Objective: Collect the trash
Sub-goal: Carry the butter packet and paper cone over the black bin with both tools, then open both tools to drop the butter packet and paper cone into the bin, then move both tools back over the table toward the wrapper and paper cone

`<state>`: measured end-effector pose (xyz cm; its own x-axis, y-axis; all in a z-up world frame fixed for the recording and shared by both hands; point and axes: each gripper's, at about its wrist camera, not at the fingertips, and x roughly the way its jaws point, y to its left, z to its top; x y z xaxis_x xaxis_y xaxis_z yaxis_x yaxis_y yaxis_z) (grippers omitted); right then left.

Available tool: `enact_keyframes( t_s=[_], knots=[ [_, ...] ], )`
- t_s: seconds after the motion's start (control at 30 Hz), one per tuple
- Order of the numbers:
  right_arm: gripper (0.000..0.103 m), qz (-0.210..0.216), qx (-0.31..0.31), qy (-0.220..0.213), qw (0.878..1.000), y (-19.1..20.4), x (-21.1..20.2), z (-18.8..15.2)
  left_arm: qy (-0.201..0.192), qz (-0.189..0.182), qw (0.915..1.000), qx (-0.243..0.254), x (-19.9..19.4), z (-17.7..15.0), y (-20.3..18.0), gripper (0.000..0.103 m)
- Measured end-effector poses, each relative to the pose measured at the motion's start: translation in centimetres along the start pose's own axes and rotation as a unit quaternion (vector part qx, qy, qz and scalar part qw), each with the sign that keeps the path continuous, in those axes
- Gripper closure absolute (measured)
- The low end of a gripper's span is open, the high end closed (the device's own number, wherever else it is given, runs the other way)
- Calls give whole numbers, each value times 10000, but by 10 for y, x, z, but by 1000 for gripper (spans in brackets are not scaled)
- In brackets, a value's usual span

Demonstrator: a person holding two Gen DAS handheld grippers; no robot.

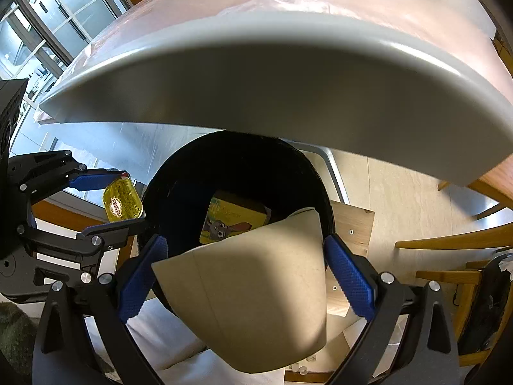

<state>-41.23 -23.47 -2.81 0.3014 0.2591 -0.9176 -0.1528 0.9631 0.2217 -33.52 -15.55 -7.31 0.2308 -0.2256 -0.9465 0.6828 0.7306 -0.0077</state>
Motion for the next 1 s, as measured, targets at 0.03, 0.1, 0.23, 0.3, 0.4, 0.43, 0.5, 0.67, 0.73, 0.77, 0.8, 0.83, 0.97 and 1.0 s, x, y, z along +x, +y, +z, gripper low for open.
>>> enact_keyframes(
  t_s=[0.03,0.1,0.23,0.3,0.4,0.43,0.5,0.67,0.73,0.77,0.8,0.83,0.97,1.0],
  knots=[
    [6,13,-12,-68,10000,1,-2,1,-28,-45,10000,-14,-2,1,0,51],
    [5,96,-39,-134,9999,2,-5,0,-41,-110,9999,-76,-2,3,1,27],
    [4,131,10,75,9999,-1,-1,0,-131,-43,9998,-114,-8,5,4,23],
    [4,115,3,71,9999,-1,-4,-1,-129,-7,9998,-121,-10,4,6,23],
    [4,57,-47,-16,10000,-2,-18,-1,-130,3,9998,-154,-16,1,9,23],
    [4,37,-79,-60,9999,-2,-24,-1,-140,3,9998,-171,-20,0,10,23],
    [4,25,-114,-175,9998,-4,-49,-1,-239,-18,9995,-202,-38,-6,14,23],
    [4,61,-206,-894,9958,-9,-120,14,-775,-111,9968,-183,-93,-6,23,23],
    [4,-23,-212,-1264,9918,-12,-142,36,-1068,29,9941,-185,-115,3,30,22],
    [4,-64,-190,-1382,9902,-13,-147,47,-1187,147,9926,-207,-121,9,33,13],
    [4,-94,-163,-1542,9879,-14,-151,63,-1374,366,9894,-288,-128,20,42,7],
    [4,-118,-122,-1687,9855,-15,-152,81,-1508,469,9868,-349,-130,27,48,6],
    [4,-84,16,-1932,9811,-13,-136,162,-1764,796,9789,-658,-121,72,84,6],
    [4,-34,64,-1905,9817,-13,-129,185,-1786,841,9777,-714,-117,85,93,6]
  ],
)
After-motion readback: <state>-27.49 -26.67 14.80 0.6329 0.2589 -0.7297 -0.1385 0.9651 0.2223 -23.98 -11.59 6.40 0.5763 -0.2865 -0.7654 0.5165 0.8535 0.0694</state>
